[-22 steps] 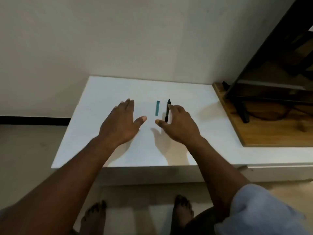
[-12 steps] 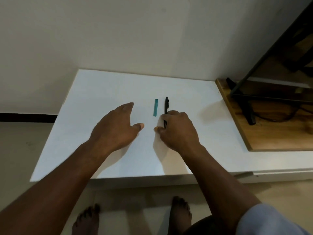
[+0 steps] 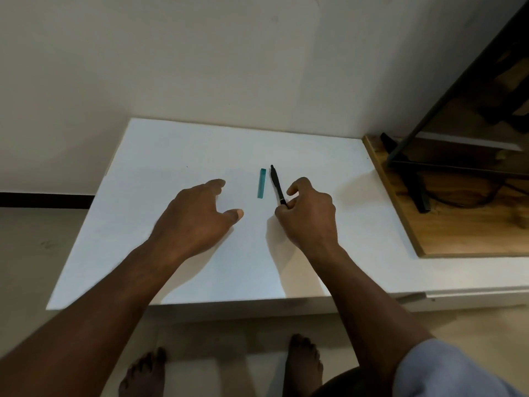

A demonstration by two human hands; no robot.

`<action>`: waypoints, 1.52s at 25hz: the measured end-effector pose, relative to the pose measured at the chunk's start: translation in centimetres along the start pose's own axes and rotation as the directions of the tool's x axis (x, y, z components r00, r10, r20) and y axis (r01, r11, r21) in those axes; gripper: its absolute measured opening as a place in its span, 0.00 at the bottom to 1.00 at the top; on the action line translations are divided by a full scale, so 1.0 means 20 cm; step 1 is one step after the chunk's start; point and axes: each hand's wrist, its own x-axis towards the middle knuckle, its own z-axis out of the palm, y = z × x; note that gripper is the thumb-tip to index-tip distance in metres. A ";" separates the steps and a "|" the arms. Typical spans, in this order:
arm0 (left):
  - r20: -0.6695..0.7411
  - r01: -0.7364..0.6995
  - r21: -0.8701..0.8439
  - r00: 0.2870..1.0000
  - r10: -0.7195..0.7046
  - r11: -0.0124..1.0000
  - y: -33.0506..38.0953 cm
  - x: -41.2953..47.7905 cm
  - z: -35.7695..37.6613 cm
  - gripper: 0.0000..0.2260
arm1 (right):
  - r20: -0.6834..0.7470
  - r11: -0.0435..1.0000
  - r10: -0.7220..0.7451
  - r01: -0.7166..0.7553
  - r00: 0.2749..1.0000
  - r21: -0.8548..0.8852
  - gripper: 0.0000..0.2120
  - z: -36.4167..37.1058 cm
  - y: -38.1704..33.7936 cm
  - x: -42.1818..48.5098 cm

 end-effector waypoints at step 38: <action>0.023 0.030 -0.907 1.000 -0.022 0.421 0.08 -0.02 -0.16 0.09 | 0.412 0.763 -0.103 -0.194 0.905 0.617 0.03 -0.08 -0.35 -0.23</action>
